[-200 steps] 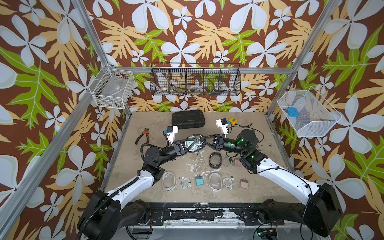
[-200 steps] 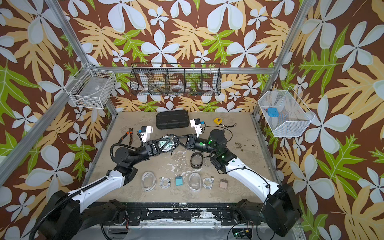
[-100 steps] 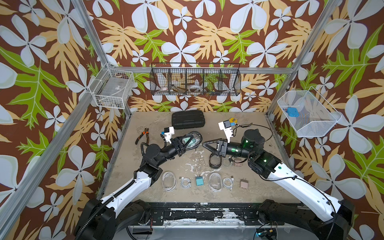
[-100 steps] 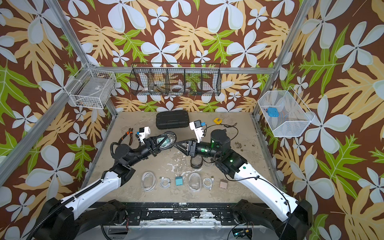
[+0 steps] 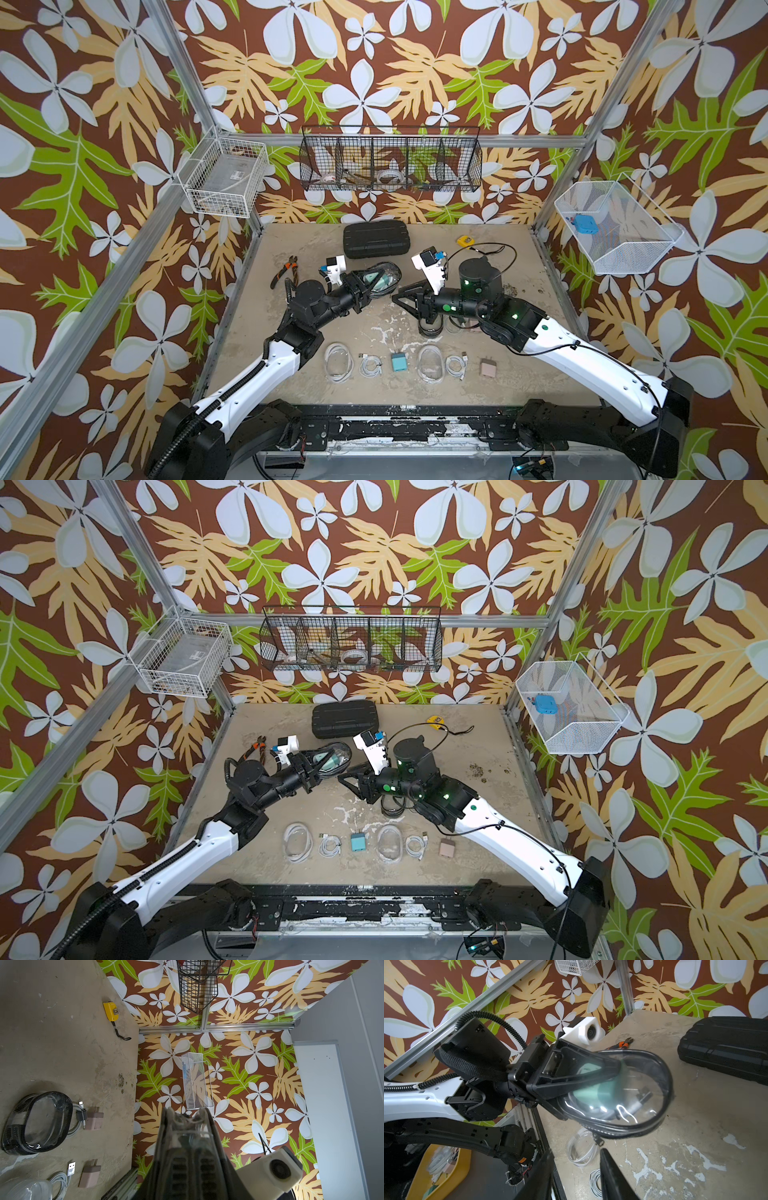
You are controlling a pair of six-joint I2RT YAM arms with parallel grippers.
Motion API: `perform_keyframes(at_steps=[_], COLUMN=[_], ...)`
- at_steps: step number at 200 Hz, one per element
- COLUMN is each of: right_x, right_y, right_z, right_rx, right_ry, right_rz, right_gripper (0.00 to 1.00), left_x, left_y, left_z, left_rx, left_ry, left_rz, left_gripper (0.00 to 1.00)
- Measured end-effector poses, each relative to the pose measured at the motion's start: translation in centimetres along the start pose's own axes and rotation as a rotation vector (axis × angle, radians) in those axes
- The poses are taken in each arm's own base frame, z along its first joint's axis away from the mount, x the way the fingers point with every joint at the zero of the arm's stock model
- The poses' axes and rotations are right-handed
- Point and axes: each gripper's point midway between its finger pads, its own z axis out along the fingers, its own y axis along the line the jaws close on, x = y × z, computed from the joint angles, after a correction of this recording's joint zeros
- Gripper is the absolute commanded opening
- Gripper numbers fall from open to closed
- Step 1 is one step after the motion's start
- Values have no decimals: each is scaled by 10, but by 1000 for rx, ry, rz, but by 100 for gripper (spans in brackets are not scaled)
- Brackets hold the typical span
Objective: Pack away charging kits
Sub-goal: Zip the zipper on the storage bag.
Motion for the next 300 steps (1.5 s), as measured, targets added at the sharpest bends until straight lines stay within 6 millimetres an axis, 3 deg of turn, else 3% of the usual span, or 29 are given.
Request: perform_keyframes(at_steps=[31,140,192,246,265,283,300], right_x=[7,24,11,13,14,15,17], right_y=[-2,-25,-22,-27,-28,-31,-34], right_z=[10,23,27,34,35,34,33], right_rx=[15,99,96,104,108,122,145], right_ry=[34,83,52,67,70,73,78], right_rz=[-29,-28,-41,-38,-37,-38,-36], right_gripper=[37,31,22,19,13,0,0], left_x=[-2,-3,-3,-2,-2,-3,-3], left_y=[7,5,5,8,8,8,7], left_z=[2,3,2,2,2,2,1], left_rx=[-20,-24,-25,-36,-38,-38,-35], left_ry=[-7,-11,-10,-11,-11,-12,-13], left_rz=[-25,-31,-27,-32,-33,-33,-32], left_gripper=[16,16,16,16,16,16,16])
